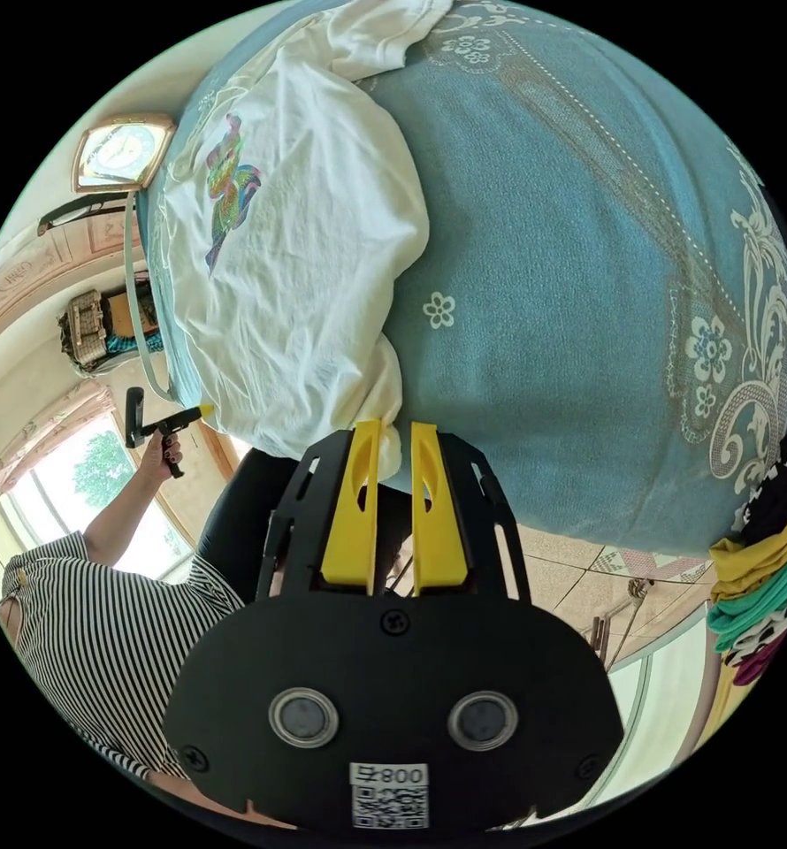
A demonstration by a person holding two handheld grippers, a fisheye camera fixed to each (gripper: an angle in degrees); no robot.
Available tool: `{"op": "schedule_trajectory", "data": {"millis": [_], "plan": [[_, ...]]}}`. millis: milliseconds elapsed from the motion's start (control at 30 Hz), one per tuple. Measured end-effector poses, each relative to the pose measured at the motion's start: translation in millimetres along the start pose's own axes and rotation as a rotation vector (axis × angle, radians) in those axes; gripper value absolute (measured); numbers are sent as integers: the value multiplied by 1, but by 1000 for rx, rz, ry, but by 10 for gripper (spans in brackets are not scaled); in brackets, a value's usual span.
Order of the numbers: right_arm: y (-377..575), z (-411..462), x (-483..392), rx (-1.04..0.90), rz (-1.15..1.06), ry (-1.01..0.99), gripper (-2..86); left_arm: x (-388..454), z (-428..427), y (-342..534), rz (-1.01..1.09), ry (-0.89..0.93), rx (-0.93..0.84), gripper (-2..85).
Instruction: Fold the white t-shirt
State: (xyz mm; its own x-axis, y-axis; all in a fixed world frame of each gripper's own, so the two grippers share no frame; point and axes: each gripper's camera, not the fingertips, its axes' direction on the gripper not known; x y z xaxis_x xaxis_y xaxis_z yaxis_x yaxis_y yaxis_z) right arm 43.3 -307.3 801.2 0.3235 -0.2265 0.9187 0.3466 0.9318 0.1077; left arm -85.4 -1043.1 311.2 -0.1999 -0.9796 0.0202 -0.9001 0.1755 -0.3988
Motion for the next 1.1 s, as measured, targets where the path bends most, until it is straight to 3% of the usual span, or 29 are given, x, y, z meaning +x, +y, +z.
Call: {"op": "schedule_trajectory", "data": {"millis": [167, 467, 567, 700, 867, 1100], "plan": [[15, -14, 13, 13, -55, 45, 56, -4, -29, 36, 91, -102, 19, 16], [71, -19, 16, 114, -210, 215, 44, -29, -69, 98, 204, -42, 41, 19], [99, -21, 39, 201, -214, 145, 28, -39, -79, 129, 215, 11, 108, 16], [133, -24, 82, 238, -111, -93, 12, -51, -90, 174, 134, 130, 206, 11], [197, -46, 89, 317, -165, -140, 6, -34, -127, 263, 150, 242, 350, 9], [316, -58, 126, 479, -191, -337, 4, -17, -132, 356, 138, 337, 415, 8]]}}
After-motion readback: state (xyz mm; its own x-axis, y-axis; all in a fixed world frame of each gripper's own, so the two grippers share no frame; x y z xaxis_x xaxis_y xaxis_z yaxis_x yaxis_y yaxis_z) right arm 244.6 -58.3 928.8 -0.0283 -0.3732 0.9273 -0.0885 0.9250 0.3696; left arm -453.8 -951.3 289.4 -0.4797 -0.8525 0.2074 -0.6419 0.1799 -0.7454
